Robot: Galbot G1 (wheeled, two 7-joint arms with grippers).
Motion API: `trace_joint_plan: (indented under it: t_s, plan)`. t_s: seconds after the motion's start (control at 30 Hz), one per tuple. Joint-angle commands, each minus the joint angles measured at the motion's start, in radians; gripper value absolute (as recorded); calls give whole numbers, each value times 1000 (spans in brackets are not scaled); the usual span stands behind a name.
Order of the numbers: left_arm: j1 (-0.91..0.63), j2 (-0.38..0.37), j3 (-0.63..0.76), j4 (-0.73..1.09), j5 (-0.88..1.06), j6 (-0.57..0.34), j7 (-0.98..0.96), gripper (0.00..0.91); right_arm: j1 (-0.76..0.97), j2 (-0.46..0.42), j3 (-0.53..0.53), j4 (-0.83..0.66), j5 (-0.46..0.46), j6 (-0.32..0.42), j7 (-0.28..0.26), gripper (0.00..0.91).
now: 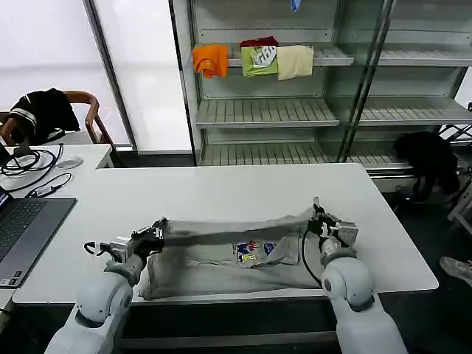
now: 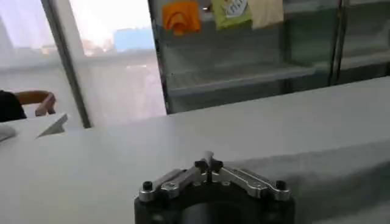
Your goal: Fold and organize the clothes.
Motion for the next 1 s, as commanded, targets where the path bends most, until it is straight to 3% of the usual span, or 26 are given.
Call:
trace_joint_plan:
  t_s: [0.03,0.63,0.67,0.7,0.73,0.77,0.8,0.83,0.87,1.0]
  plan:
    - [116,1,-16,-87,18,-4,2,10,-145,-26,30,103,11,2,5,0]
    - [195,-29,-22,-93,75,-30,24,20,-204,-36,28,88,-17,26,12,0]
    - [196,-30,-22,-93,77,-30,24,202,-207,-35,25,83,-23,29,12,0]
    - [196,-31,-21,-93,80,-30,24,292,-208,-34,23,77,-30,34,12,0]
    - [195,-30,-20,-92,83,-29,25,544,-207,-32,22,74,-32,36,12,30]
    - [194,-30,-20,-92,85,-28,25,705,-207,-31,20,69,-36,36,12,111]
    - [192,-30,-20,-90,87,-26,26,907,-208,-29,18,66,-40,38,11,453]
    - [189,-30,-19,-89,89,-25,26,907,-209,-28,15,65,-44,39,13,625]
    - [187,-30,-19,-87,90,-24,26,907,-211,-25,13,65,-47,39,15,907]
    - [175,-32,-14,-79,100,-22,25,907,-225,-13,4,59,-69,42,21,907]
